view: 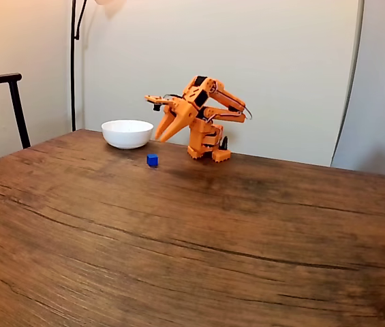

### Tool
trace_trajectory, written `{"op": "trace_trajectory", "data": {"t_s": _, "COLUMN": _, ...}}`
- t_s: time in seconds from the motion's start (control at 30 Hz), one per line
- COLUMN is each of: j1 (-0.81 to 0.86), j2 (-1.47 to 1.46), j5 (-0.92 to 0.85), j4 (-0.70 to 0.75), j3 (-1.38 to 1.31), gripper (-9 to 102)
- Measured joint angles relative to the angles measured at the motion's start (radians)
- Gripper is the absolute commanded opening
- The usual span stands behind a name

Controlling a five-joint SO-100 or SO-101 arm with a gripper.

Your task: Grasp the cube and drop it in the bowl

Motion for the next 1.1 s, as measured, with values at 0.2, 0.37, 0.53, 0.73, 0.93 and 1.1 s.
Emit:
{"op": "trace_trajectory", "data": {"t_s": 0.2, "j1": 0.005, "j2": -0.011, "j5": -0.055, "j4": -0.009, "j3": -0.012, "gripper": 24}}
{"op": "trace_trajectory", "data": {"t_s": 0.37, "j1": 0.037, "j2": 0.002, "j5": -0.058, "j4": 0.02, "j3": -0.086, "gripper": 23}}
{"op": "trace_trajectory", "data": {"t_s": 0.53, "j1": 0.052, "j2": -0.003, "j5": -0.087, "j4": 0.11, "j3": -0.144, "gripper": 23}}
{"op": "trace_trajectory", "data": {"t_s": 0.73, "j1": 0.054, "j2": -0.117, "j5": -0.091, "j4": 0.149, "j3": -0.236, "gripper": 23}}
{"op": "trace_trajectory", "data": {"t_s": 0.93, "j1": 0.051, "j2": -0.512, "j5": -0.077, "j4": 0.127, "j3": -0.423, "gripper": 24}}
{"op": "trace_trajectory", "data": {"t_s": 1.1, "j1": 0.048, "j2": -0.867, "j5": -0.041, "j4": -0.009, "j3": -0.523, "gripper": 24}}
